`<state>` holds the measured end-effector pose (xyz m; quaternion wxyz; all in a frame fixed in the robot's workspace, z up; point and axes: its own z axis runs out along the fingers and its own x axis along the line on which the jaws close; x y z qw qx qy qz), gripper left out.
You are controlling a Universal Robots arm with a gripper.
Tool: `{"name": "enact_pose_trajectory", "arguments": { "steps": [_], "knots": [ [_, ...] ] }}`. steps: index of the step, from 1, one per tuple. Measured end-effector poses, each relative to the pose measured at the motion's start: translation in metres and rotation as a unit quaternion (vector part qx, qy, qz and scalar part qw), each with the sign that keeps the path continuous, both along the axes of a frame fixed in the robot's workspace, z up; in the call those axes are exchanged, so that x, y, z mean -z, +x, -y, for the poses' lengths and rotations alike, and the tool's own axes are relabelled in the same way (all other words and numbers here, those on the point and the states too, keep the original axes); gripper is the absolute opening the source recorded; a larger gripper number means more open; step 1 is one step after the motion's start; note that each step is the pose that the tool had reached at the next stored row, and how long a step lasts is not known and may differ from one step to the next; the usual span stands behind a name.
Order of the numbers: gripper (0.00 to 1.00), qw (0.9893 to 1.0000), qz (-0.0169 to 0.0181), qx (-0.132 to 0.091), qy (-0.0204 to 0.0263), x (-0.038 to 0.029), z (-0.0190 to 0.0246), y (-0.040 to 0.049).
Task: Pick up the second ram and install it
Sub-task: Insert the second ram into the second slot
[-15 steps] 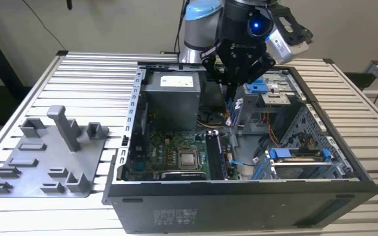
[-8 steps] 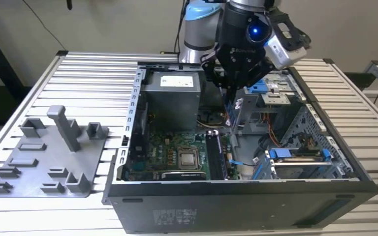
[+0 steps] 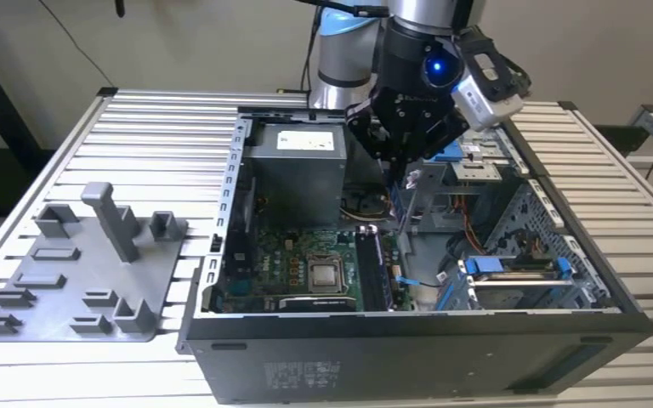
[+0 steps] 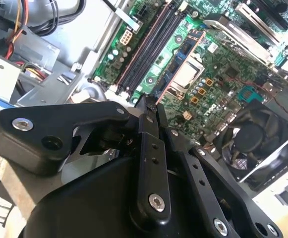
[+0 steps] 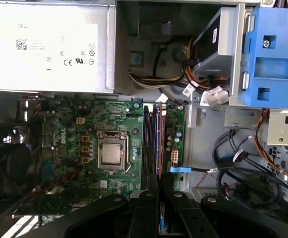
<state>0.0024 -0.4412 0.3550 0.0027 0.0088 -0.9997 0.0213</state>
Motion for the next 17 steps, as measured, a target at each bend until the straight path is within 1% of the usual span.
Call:
{"name": "enact_pose_trajectory", "arguments": {
  "steps": [5, 12, 15, 17],
  "knots": [
    [0.14, 1.0, 0.0, 0.0, 0.0, 0.0023, 0.0, 0.0],
    [0.14, 1.0, 0.0, 0.0, 0.0001, 0.0029, -0.0001, 0.0],
    [0.14, 1.0, 0.0, 0.0, 0.0001, 0.0048, 0.0, 0.0],
    [0.14, 1.0, 0.0, 0.0, 0.0, 0.0075, 0.0, 0.0]
  ]
}}
